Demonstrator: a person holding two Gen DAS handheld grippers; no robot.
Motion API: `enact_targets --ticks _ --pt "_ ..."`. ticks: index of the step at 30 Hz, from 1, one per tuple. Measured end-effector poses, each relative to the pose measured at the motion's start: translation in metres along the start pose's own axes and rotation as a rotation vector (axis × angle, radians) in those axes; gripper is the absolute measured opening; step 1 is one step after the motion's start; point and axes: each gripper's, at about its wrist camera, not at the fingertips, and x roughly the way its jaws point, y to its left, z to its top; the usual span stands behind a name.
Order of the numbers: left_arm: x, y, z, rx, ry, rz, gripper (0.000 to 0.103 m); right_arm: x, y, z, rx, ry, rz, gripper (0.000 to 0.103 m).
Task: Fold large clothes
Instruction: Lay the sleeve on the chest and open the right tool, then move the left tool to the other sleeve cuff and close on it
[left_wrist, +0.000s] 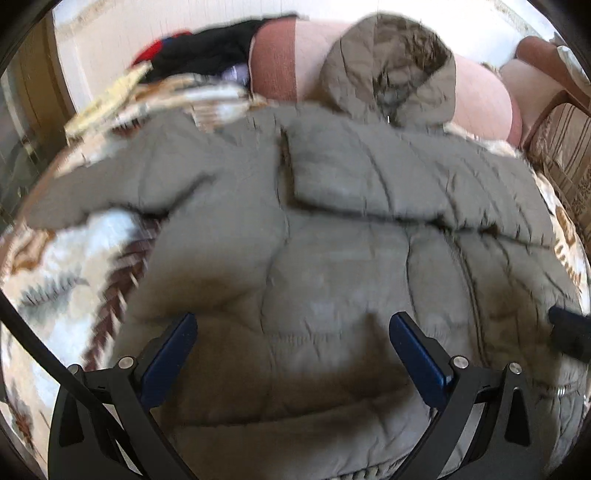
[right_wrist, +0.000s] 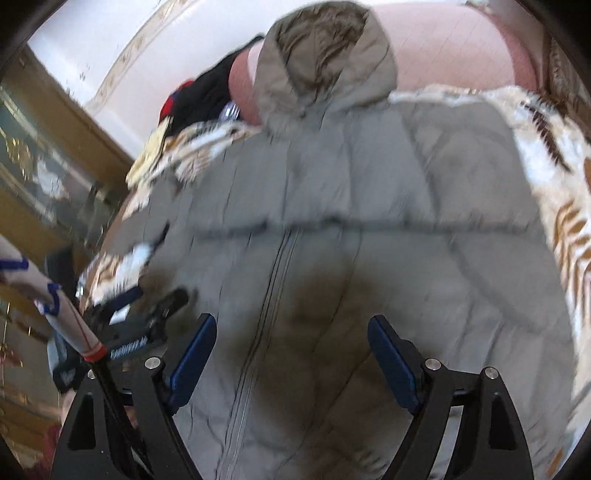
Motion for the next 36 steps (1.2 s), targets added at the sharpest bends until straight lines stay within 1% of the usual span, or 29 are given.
enact_targets --ticks 2,3,4,6,7,9,10,12,13,15,18,19,21,23,25,29,30,33,36 --pt "0.007 0.002 -0.007 -0.009 0.042 -0.014 0.103 0.014 0.002 -0.011 -0.008 0.041 -0.014 0.088" --pt "0.008 0.002 -0.008 -0.008 0.045 -0.012 0.103 0.026 0.003 -0.015 -0.010 0.080 -0.023 0.088" --pt "0.007 0.001 -0.010 -0.003 0.042 -0.006 0.103 0.035 0.005 -0.017 -0.026 0.100 -0.040 0.088" --pt "0.002 0.003 -0.011 -0.003 0.041 0.000 0.103 0.035 0.010 -0.017 -0.043 0.098 -0.065 0.089" --pt "0.000 0.005 -0.012 -0.011 0.036 0.000 0.103 0.031 0.012 -0.014 -0.042 0.083 -0.051 0.089" --pt "-0.013 0.011 -0.012 -0.029 0.004 -0.010 0.103 0.013 0.018 -0.005 -0.044 0.021 0.006 0.089" --pt "-0.020 0.015 -0.011 -0.027 -0.013 -0.006 0.103 0.003 0.020 0.000 -0.051 -0.015 0.004 0.089" --pt "-0.037 0.026 -0.009 -0.024 -0.069 0.030 0.103 -0.009 0.018 0.007 -0.060 -0.060 -0.013 0.089" --pt "-0.047 0.036 -0.007 -0.038 -0.099 0.059 0.103 -0.012 0.015 0.010 -0.057 -0.072 -0.021 0.089" --pt "-0.054 0.054 -0.005 -0.082 -0.113 0.067 0.103 -0.014 0.006 0.013 -0.032 -0.072 -0.029 0.089" --pt "-0.058 0.094 -0.001 -0.200 -0.096 0.053 0.103 -0.011 -0.010 0.021 0.033 -0.056 0.002 0.089" --pt "-0.057 0.101 0.000 -0.221 -0.091 0.054 0.103 -0.010 -0.011 0.023 0.041 -0.055 0.006 0.089" --pt "-0.053 0.127 0.005 -0.275 -0.067 0.075 0.103 -0.011 -0.014 0.021 0.043 -0.056 0.005 0.089" --pt "-0.052 0.147 0.009 -0.300 -0.057 0.096 0.103 -0.012 -0.012 0.019 0.038 -0.054 0.008 0.089" --pt "-0.052 0.168 0.012 -0.321 -0.055 0.139 0.103 -0.013 -0.008 0.019 0.030 -0.055 0.013 0.089" --pt "-0.055 0.209 0.018 -0.361 -0.063 0.172 0.103 -0.019 -0.006 0.015 0.009 -0.060 0.002 0.089" --pt "-0.055 0.220 0.020 -0.378 -0.063 0.175 0.103 -0.019 -0.005 0.014 0.003 -0.060 0.002 0.089" --pt "-0.056 0.265 0.026 -0.486 -0.077 0.179 0.103 -0.021 -0.005 0.012 0.004 -0.059 0.009 0.089" --pt "-0.055 0.316 0.035 -0.602 -0.098 0.147 0.103 -0.019 -0.003 0.012 -0.004 -0.057 0.005 0.089"
